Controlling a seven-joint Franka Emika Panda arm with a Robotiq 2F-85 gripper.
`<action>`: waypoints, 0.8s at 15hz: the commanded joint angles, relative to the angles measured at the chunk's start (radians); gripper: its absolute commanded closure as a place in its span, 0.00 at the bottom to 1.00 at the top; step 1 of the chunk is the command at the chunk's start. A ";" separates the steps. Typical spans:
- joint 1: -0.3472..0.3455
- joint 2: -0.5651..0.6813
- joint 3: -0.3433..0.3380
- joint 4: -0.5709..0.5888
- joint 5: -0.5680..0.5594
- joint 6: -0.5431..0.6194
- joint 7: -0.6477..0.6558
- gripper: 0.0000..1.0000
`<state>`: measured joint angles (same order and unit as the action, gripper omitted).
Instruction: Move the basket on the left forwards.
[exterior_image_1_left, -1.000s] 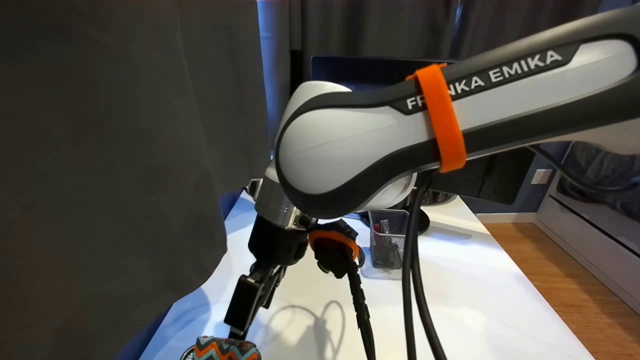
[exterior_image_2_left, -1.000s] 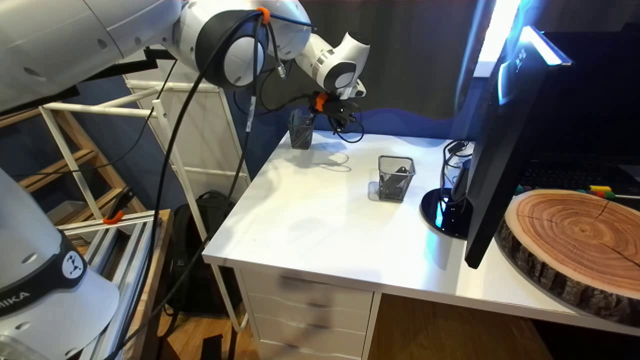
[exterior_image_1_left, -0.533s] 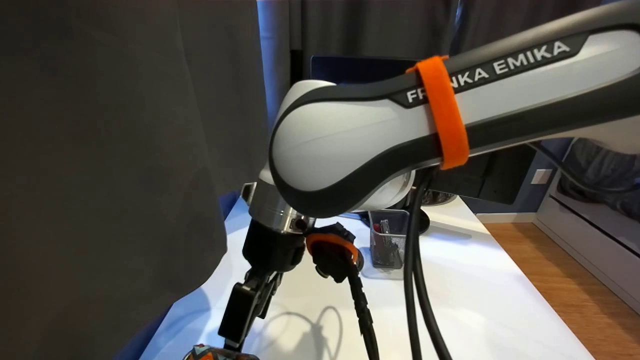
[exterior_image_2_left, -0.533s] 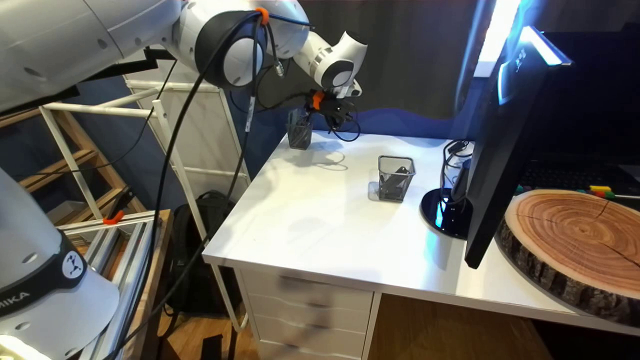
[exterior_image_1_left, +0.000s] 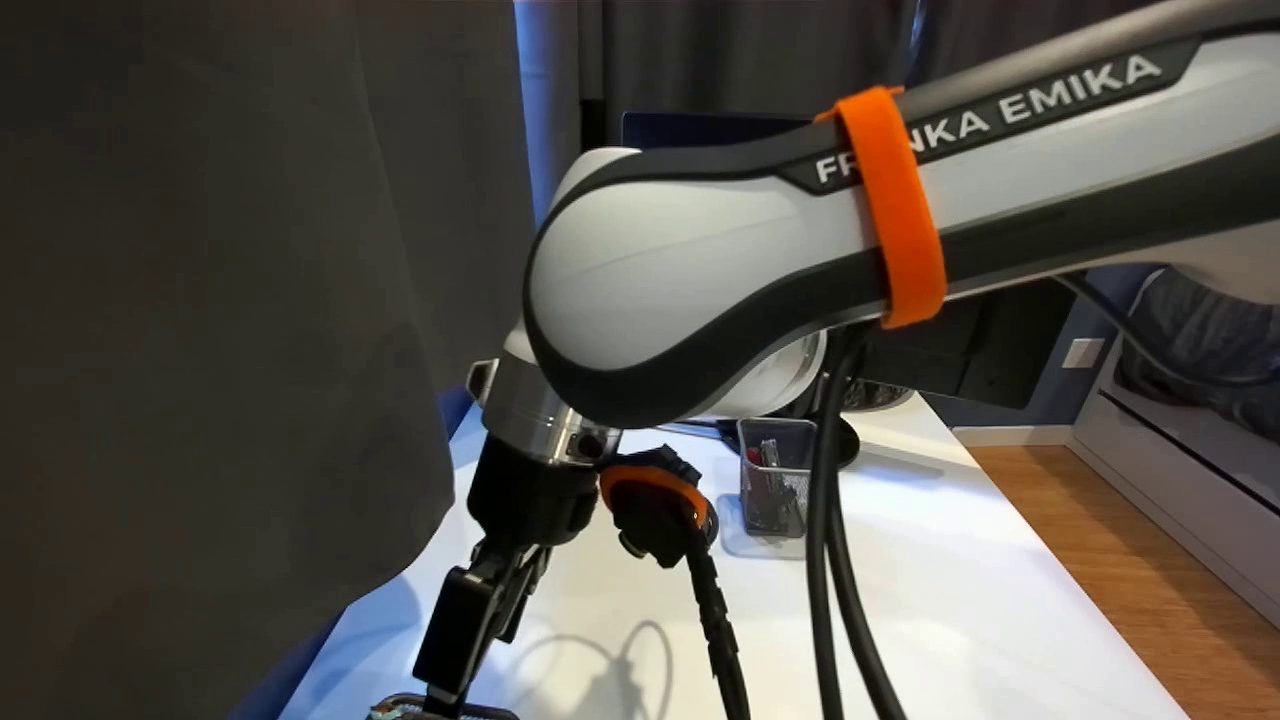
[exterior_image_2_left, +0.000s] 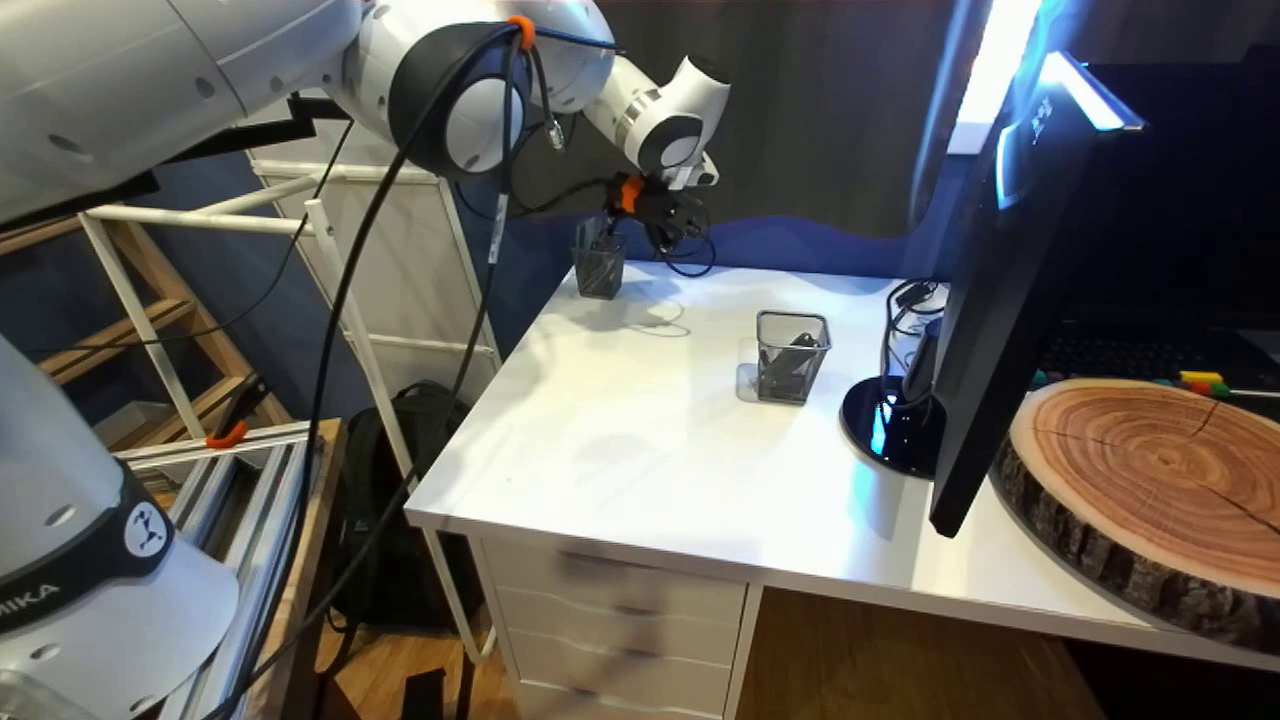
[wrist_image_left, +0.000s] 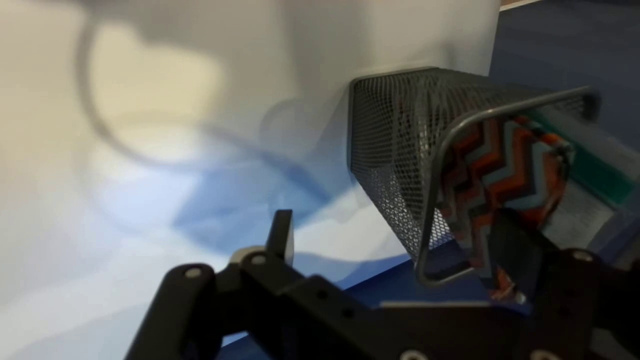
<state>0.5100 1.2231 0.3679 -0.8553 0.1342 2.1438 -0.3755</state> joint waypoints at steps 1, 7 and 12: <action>0.019 0.025 -0.009 0.042 -0.013 -0.028 0.002 0.00; 0.027 0.026 -0.023 0.040 -0.018 -0.024 0.005 0.56; 0.044 0.014 -0.046 0.036 -0.036 -0.038 0.025 0.90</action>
<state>0.5244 1.2244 0.3531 -0.8516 0.1309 2.1353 -0.3755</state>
